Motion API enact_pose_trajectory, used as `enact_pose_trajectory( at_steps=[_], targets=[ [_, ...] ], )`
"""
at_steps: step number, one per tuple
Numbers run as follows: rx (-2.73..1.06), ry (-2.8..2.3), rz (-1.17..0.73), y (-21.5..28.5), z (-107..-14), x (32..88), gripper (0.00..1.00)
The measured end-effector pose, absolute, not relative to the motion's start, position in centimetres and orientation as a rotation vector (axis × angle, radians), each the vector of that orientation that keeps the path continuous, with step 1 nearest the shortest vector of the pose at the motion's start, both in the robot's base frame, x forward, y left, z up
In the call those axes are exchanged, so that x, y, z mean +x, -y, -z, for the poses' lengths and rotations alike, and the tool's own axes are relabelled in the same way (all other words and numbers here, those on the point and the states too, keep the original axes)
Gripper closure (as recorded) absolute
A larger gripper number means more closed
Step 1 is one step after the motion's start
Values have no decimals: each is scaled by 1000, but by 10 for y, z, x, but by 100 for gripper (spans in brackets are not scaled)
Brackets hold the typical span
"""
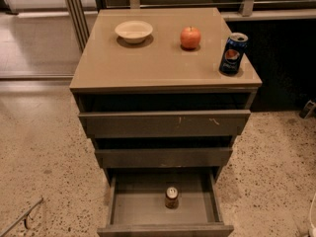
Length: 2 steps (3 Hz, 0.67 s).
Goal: Pick orange can from bottom drawer and place on counter
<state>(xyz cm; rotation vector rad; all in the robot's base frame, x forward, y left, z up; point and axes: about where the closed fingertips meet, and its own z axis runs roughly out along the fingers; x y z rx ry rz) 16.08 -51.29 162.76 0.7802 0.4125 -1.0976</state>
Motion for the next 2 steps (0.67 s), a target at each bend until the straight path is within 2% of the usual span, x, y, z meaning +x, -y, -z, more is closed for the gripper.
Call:
enact_pose_trajectory(
  at_steps=[2],
  targets=[
    [794,-356,1115,509,-1638,110,0]
  ],
)
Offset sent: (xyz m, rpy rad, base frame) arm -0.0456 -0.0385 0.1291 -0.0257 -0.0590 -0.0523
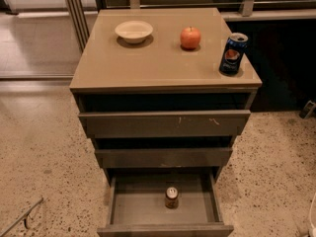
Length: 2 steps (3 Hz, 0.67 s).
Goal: Pick orange can from bottom drawer and place on counter
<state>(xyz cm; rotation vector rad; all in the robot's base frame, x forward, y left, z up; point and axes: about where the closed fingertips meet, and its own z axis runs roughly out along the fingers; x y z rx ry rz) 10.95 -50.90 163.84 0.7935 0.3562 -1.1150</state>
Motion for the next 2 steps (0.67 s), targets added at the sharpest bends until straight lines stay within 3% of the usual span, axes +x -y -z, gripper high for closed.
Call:
enact_pose_trajectory(
  at_steps=[2],
  targets=[
    [957,-301,1205,522,-1616,61,0]
  ],
)
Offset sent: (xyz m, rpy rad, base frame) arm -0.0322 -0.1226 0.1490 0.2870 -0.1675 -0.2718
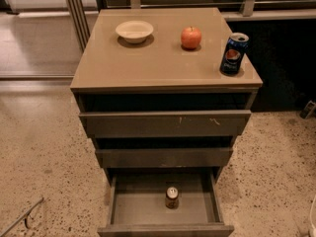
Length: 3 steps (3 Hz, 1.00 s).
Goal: Pick orange can from bottom drawer and place on counter
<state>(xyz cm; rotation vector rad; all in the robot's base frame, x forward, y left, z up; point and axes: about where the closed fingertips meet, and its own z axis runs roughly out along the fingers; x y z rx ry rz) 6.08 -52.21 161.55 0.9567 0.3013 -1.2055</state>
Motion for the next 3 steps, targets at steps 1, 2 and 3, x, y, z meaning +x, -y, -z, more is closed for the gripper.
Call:
enact_pose_trajectory(
  at_steps=[1,2,3],
  targets=[
    [1014,-297,1205,527,-1606,49,0],
    [1015,-297,1205,527,-1605,49,0],
    [1115,-349,1201,532,-1586,44,0]
  ],
)
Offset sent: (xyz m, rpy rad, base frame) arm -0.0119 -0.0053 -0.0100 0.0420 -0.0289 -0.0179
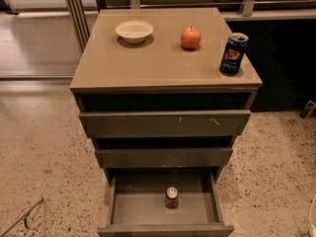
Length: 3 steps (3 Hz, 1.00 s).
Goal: Pick orange can from bottom drawer and place on counter
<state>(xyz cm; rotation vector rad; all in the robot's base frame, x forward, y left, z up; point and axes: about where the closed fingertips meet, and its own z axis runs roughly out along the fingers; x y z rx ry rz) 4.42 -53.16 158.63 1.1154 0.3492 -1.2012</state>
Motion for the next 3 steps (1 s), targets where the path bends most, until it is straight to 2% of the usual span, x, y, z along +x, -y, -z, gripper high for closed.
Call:
enact_pose_trajectory(
  at_steps=[3],
  targets=[
    [1563,-589,1160,547,-1478,18,0]
  ],
)
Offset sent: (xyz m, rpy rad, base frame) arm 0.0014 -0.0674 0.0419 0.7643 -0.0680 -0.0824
